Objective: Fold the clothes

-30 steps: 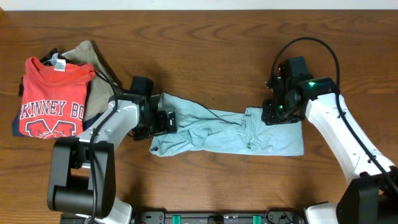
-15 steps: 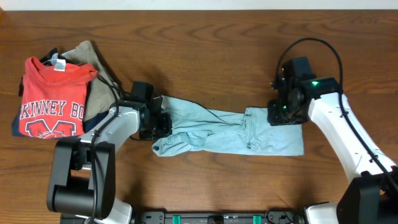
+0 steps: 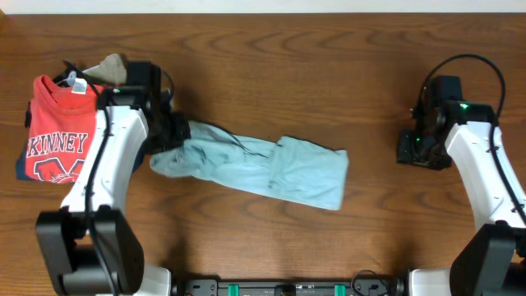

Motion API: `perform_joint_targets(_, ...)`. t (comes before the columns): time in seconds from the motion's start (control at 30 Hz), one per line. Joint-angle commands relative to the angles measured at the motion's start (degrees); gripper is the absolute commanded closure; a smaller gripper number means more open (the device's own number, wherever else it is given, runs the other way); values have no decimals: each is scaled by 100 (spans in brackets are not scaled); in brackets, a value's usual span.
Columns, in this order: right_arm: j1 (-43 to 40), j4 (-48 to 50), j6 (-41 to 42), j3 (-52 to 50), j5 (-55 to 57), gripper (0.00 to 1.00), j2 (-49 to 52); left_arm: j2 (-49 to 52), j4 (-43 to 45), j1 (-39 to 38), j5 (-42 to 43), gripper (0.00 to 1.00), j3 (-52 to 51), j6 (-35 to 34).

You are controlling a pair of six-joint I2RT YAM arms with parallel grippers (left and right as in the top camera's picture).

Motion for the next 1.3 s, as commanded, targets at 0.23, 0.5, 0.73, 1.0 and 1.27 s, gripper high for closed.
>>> perform_joint_targets(0.23, -116, 24, 96, 70, 39, 53, -28, -271, -181, -2098, 304, 94, 468, -787)
perform_joint_targets(0.5, -114, -15, 96, 70, -46, 53, -28, 87, 822, -3978, 297, 94, 466, -1532)
perform_joint_targets(0.73, -114, -44, 94, 70, -85, 53, -28, 723, 1373, -4636, 280, 94, 466, -1532)
perform_joint_targets(1.0, -114, -31, 76, 68, -243, 51, -28, 960, 1661, -4747, 282, 93, 466, -1532)
perform_joint_targets(1.27, -107, -26, 76, 68, -420, 50, -26, 970, 1845, -4931, 319, 59, 466, -1587)
